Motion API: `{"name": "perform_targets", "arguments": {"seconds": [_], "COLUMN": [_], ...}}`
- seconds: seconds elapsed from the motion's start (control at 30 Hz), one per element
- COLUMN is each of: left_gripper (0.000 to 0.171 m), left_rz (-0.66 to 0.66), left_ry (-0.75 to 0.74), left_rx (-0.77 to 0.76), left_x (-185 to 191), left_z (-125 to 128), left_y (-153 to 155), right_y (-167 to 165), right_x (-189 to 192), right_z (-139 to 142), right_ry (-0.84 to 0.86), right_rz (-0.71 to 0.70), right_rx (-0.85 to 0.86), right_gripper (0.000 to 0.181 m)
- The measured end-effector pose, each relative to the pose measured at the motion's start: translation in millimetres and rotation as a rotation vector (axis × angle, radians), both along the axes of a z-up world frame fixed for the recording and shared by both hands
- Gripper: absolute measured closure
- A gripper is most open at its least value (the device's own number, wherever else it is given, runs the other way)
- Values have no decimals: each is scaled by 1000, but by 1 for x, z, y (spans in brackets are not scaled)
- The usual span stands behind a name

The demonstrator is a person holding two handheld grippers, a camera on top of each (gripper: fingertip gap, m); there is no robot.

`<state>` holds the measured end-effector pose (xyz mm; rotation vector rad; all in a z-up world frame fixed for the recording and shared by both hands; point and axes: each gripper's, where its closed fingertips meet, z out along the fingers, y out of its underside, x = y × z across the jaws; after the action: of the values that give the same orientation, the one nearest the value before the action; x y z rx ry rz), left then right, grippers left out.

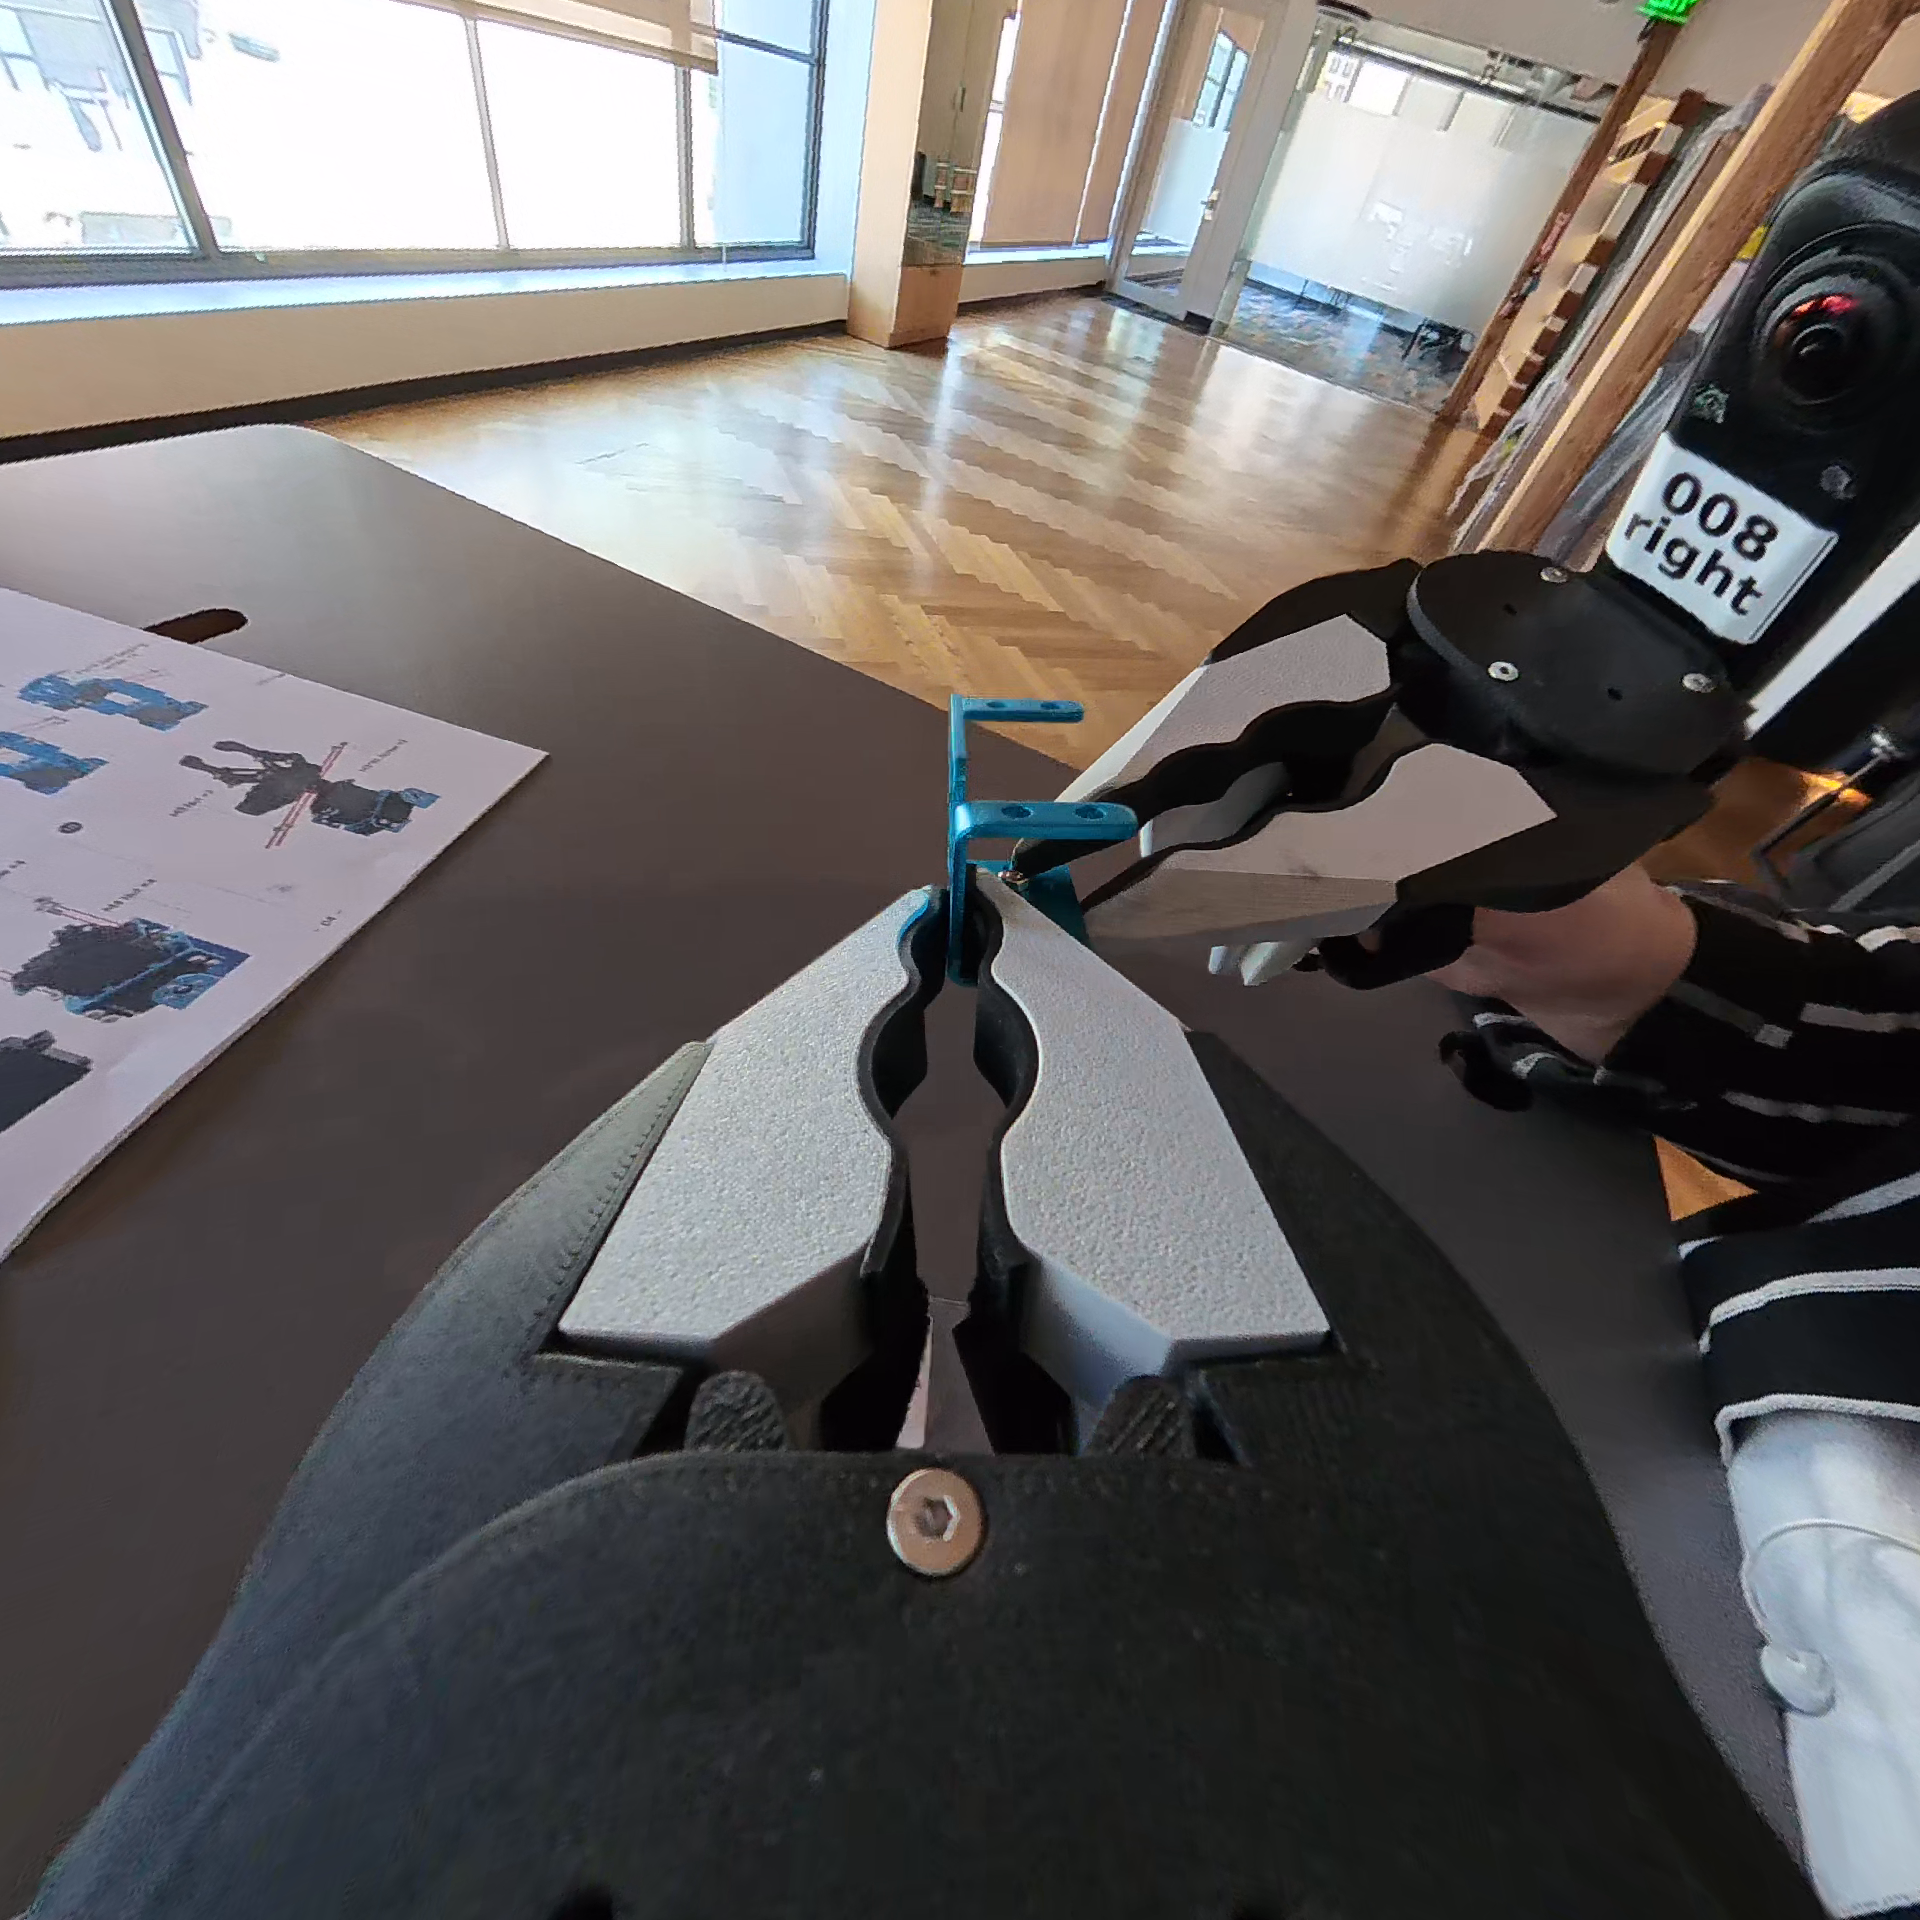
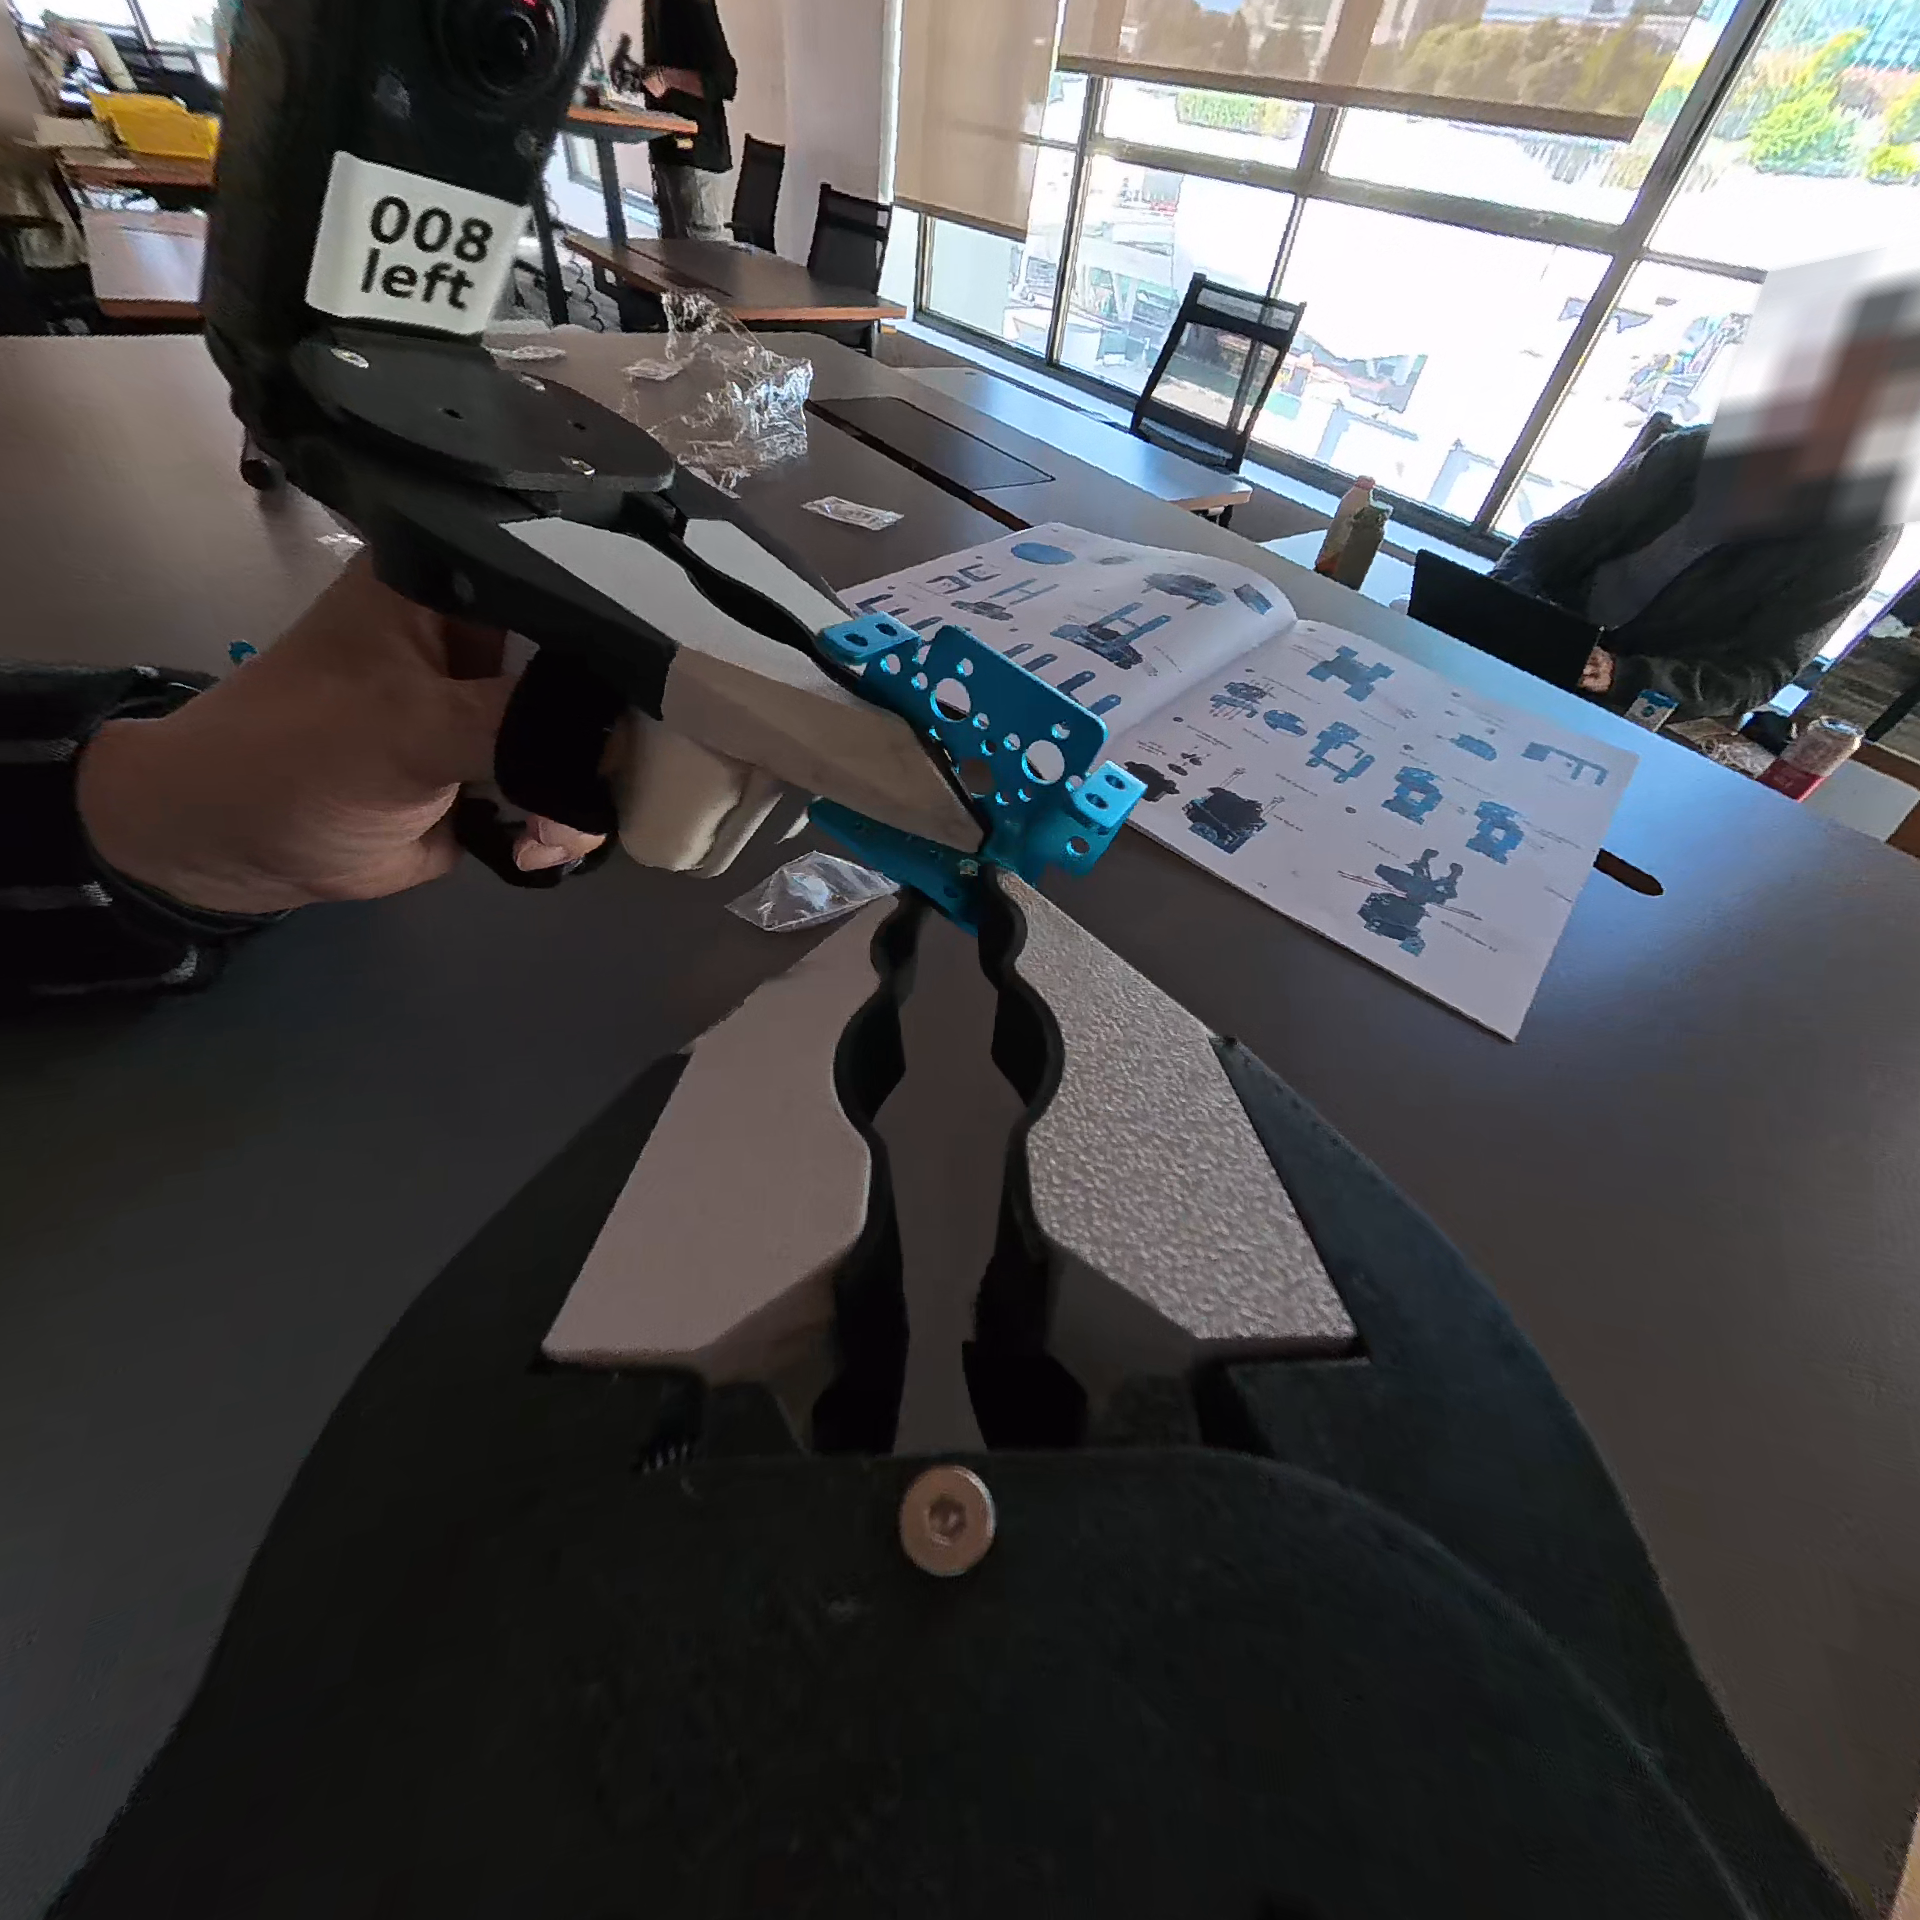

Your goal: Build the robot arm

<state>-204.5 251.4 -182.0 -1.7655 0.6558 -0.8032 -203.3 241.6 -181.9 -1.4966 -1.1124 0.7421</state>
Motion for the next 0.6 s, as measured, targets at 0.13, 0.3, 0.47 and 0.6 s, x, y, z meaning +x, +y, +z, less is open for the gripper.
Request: {"name": "perform_targets", "arguments": {"seconds": [0.13, 0.3, 0.47, 0.6], "left_gripper": [171, 171, 171, 171], "left_rz": [17, 8, -53, -118], "left_ry": [12, -34, -266, -394], "left_rx": [8, -55, -376, -557], "left_x": [-1, -3, -9, -7], "left_z": [0, -4, -23, -32], "left_y": [2, 3, 7, 4], "right_y": [0, -1, -4, 3], "right_x": [-1, -2, 5, 9], "right_z": [1, 0, -6, -22], "right_ry": [10, 46, 3, -211], "right_rz": [-20, 18, 102, 67], "right_rx": [3, -67, -53, 232], "right_gripper": [174, 171, 155, 157]}}
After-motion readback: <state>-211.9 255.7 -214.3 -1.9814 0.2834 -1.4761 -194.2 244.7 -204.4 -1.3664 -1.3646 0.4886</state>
